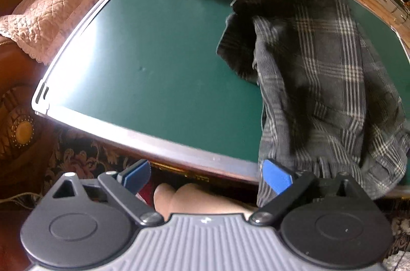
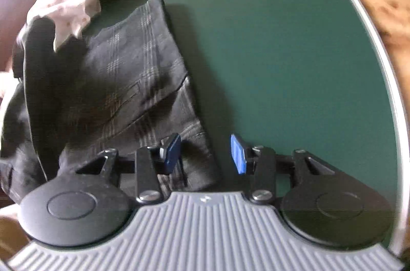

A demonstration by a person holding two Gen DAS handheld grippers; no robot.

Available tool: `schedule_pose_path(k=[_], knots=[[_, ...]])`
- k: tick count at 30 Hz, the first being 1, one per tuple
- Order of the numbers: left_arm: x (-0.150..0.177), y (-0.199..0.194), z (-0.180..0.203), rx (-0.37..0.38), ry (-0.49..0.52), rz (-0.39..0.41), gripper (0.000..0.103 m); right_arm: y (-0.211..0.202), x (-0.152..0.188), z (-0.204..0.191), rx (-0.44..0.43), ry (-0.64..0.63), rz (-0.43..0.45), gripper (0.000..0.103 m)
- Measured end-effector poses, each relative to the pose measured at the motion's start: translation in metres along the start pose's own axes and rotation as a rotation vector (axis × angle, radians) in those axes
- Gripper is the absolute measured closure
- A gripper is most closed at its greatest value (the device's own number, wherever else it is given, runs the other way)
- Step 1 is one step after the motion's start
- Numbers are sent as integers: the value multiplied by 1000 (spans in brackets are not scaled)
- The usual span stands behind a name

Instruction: Fold clothes

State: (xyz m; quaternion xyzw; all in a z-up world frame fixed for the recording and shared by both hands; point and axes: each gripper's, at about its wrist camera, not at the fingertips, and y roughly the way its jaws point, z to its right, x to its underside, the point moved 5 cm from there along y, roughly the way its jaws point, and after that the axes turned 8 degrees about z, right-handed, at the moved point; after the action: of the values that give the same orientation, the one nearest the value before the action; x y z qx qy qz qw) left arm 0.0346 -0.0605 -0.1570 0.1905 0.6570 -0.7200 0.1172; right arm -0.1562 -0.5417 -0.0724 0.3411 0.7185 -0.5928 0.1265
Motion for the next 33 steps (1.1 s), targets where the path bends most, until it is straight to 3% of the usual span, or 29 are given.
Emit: schedule_pose_path(k=[4, 6, 10, 16, 19, 23, 28, 33], knots=[[13, 10, 1, 4, -3, -49, 5, 9, -3, 20, -24, 20, 11, 53], [15, 11, 2, 11, -15, -34, 5, 11, 3, 16, -47, 6, 8, 65], [12, 9, 3, 35, -23, 20, 5, 12, 12, 18, -70, 13, 5, 79], [17, -1, 7, 90, 57, 106, 6, -7, 17, 26, -81, 86, 19, 86], [25, -3, 4, 207, 99, 115, 6, 8, 17, 16, -72, 97, 22, 86], [34, 3, -20, 390, -4, 75, 5, 23, 15, 7, -51, 109, 20, 88], [29, 12, -17, 502, -67, 54, 4, 18, 11, 2, 199, 2, 82, 89], [24, 7, 23, 567, 25, 49, 4, 14, 14, 5, 153, 59, 57, 89]])
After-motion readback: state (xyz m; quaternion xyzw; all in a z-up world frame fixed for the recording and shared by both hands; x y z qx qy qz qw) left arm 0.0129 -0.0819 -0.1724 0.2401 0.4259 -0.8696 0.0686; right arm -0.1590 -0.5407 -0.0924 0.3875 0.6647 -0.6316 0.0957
